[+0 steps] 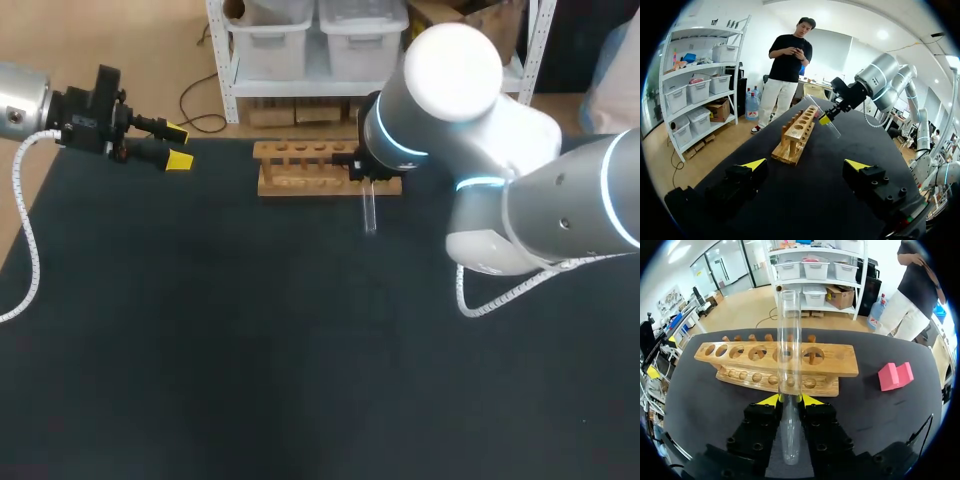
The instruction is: Grasp the test tube, adjust it, and insert it.
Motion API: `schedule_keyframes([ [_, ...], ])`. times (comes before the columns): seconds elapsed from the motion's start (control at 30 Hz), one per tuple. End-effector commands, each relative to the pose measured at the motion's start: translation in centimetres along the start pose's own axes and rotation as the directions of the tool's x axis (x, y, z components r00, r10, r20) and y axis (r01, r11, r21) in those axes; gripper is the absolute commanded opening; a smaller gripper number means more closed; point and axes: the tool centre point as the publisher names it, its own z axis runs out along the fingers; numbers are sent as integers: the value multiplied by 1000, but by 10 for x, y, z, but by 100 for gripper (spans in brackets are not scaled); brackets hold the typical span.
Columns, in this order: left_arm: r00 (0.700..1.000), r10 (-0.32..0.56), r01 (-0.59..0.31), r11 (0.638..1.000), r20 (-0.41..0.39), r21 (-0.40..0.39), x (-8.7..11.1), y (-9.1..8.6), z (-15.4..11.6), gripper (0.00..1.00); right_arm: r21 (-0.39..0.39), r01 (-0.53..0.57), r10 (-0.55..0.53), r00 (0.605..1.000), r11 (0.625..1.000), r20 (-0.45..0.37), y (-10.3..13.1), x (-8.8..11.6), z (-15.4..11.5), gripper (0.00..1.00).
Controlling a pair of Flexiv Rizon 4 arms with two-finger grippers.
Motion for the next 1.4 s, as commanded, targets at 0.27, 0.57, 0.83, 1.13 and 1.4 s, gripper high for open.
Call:
schedule_keyframes([
  [0.27, 1000, 2, -2, 1000, 2, -2, 1, -1, 0, 100, 30, -10, 9, 1000, 999, 15, 3, 5, -23, 0],
  [0.57, 1000, 2, -2, 1000, 2, -2, 1, -1, 0, 100, 64, -41, 38, 999, 997, 39, 2, 6, -55, 0],
  [0.83, 1000, 2, -2, 1000, 2, -2, 1, -1, 0, 100, 73, -59, 55, 997, 996, 63, -1, 5, -80, 0],
  [1.13, 1000, 2, -2, 1000, 2, -2, 1, -1, 0, 100, 70, -45, 41, 997, 997, 62, -2, 6, -101, 0],
  [1.4, 1000, 2, -2, 1000, 2, -2, 1, -1, 0, 100, 60, -24, 21, 999, 998, 47, 0, 5, -104, 0],
])
